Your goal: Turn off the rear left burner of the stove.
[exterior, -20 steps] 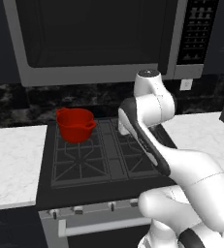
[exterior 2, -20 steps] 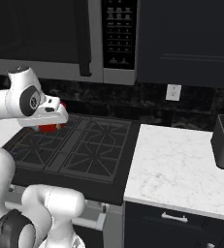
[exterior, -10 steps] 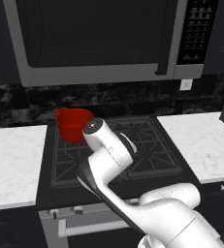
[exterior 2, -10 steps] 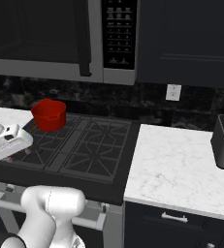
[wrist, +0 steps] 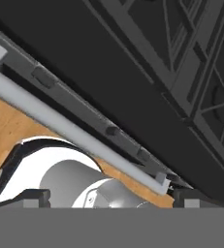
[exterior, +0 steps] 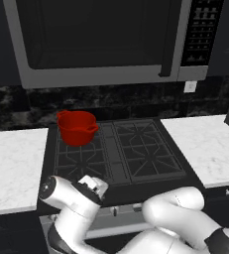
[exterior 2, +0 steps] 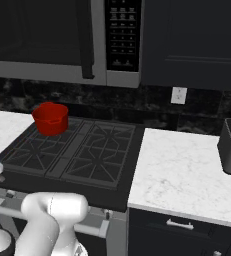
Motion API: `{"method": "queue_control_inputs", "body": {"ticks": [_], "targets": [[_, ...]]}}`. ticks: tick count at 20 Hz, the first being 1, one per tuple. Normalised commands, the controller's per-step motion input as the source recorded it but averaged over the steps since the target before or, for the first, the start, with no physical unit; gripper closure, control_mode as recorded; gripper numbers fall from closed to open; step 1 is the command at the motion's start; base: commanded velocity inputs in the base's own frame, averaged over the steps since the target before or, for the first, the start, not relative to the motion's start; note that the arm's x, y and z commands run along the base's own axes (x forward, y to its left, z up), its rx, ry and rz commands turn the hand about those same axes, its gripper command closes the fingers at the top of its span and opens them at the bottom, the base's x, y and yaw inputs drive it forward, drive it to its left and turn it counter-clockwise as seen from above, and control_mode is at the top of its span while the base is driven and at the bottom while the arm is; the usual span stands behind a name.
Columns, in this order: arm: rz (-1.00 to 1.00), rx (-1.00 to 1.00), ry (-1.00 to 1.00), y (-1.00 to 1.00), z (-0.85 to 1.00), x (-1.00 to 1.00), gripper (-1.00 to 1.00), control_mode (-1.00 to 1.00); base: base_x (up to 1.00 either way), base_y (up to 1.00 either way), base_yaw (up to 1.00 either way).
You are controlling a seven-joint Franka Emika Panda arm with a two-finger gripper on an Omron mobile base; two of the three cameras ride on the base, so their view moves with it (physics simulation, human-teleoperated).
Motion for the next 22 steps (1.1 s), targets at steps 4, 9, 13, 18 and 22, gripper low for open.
{"method": "queue_control_inputs", "body": {"ticks": [4,9,13,18,22], "targets": [[0.09,-0.24,0.00,0.58,-0.68,-0.13,-1.00,-1.00,0.00,0.00,0.00],[0.07,-0.16,-0.12,0.07,-0.50,-0.05,-1.00,-1.00,0.00,0.00,0.00],[0.05,-0.01,-0.09,0.00,-0.35,0.24,-1.00,-1.00,0.00,0.00,0.00],[0.02,0.00,-0.08,0.00,-0.24,0.41,-1.00,-1.00,0.00,0.00,0.00],[0.09,0.01,-0.07,0.00,-0.26,0.15,-1.00,-1.00,0.00,0.00,0.00]]}}
